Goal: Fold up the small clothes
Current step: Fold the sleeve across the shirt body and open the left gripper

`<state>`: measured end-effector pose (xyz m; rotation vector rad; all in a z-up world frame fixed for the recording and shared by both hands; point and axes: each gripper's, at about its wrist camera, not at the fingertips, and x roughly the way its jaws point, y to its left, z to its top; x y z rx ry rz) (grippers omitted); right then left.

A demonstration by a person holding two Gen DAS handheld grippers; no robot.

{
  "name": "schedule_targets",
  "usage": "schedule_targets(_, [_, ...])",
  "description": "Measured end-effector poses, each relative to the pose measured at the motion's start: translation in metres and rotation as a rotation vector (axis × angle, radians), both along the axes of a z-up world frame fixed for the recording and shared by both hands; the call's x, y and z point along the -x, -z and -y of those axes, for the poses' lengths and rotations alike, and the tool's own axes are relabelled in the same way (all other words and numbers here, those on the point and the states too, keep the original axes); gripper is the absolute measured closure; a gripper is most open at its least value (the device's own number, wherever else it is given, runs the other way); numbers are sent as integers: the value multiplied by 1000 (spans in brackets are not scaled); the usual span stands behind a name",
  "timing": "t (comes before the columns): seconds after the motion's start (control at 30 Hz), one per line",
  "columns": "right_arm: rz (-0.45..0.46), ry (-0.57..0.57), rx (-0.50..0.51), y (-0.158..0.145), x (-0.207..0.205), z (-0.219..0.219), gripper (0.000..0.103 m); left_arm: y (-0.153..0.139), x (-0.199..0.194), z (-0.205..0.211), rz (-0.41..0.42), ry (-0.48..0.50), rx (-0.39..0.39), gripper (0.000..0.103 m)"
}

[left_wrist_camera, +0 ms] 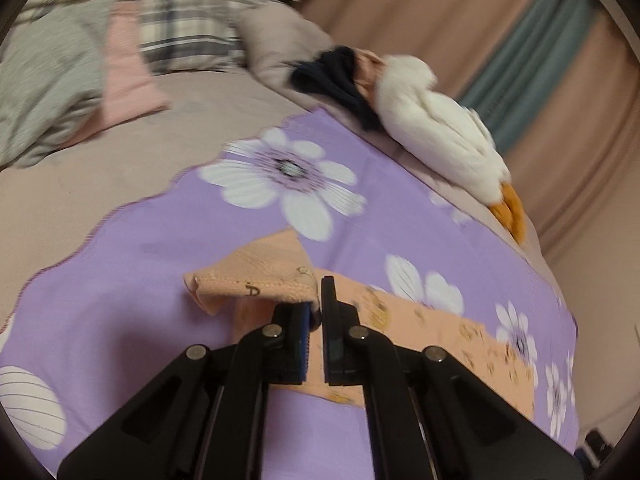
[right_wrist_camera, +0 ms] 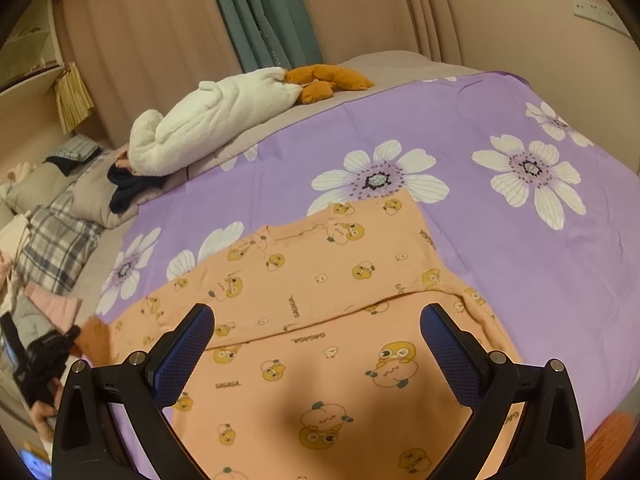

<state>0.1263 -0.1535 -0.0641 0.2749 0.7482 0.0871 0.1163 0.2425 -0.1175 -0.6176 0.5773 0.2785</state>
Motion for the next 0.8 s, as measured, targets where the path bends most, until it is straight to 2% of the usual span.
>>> schedule_targets(0.2, [-6,3,-4,1,0,1,1,9,-19,44,-47,139,-86,100])
schedule_targets(0.37, [-11,-4,5,2,0,-2,1,38,-43,74,-151,286,-92,98])
schedule_targets(0.47, [-13,-9,5,3,1,-2,1,56,-53,82,-221,305,-91,94])
schedule_targets(0.57, [-19,-3,12,4,1,-2,1,59,-54,85,-218,344,-72,77])
schedule_targets(0.63, [-23,1,12,4,0,-1,1,55,-50,86,-193,377,-31,57])
schedule_targets(0.8, [-27,-12,13,6,-1,-3,1,34,-37,73,-114,421,45,35])
